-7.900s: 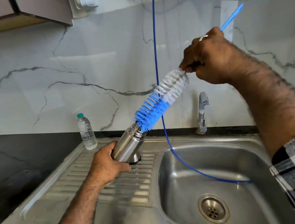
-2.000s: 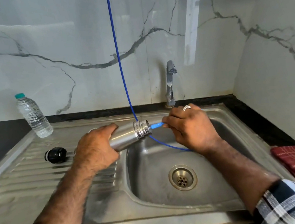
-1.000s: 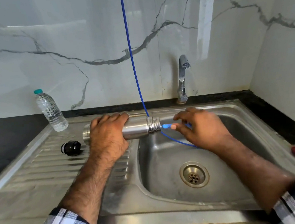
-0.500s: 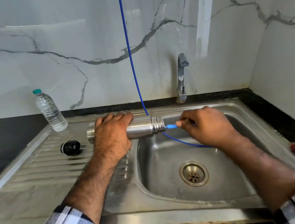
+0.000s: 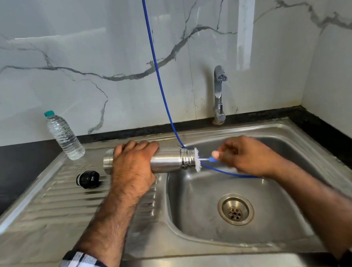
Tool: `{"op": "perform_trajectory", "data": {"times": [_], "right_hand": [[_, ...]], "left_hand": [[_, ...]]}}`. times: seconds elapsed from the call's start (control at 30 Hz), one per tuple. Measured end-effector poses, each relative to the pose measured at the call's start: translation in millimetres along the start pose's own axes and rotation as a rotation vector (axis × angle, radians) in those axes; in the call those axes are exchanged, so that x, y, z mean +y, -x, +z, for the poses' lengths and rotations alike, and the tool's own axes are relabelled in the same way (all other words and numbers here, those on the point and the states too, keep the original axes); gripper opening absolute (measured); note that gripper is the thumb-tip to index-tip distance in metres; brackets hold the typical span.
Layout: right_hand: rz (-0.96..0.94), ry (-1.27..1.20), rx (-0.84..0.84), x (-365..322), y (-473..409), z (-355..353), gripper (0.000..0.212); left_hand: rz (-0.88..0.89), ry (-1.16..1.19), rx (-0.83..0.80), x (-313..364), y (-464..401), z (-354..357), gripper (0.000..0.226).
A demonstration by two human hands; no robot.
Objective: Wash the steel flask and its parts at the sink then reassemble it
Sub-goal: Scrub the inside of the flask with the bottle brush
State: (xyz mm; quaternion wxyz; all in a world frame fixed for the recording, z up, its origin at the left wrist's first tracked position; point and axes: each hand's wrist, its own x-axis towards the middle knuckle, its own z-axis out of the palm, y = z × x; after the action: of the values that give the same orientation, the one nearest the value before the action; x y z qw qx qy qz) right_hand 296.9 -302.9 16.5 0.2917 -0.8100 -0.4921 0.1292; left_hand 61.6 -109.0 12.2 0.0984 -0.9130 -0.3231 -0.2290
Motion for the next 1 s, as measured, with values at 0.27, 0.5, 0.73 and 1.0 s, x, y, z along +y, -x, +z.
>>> {"op": "perform_trajectory", "data": {"times": [0.27,0.5,0.73,1.0], "right_hand": [[-0.471,0.587,0.521,-3,-9,3,0.037],[0.066,0.036,-0.077,9,-17,-12,0.048],[-0.608,0.586,0.732,4,-15,-7,0.022],[0.169,-0.208,-0.204,3,-21,-10,0.052]], "left_hand": [[-0.112,0.084,0.008,-15,2,-2,0.085],[-0.012,0.043,-0.041,-3,1,-4,0.087],[-0.162,0.173,-0.005,-2,1,-3,0.086],[-0.047,0.014,0.054,-5,1,-5,0.087]]}}
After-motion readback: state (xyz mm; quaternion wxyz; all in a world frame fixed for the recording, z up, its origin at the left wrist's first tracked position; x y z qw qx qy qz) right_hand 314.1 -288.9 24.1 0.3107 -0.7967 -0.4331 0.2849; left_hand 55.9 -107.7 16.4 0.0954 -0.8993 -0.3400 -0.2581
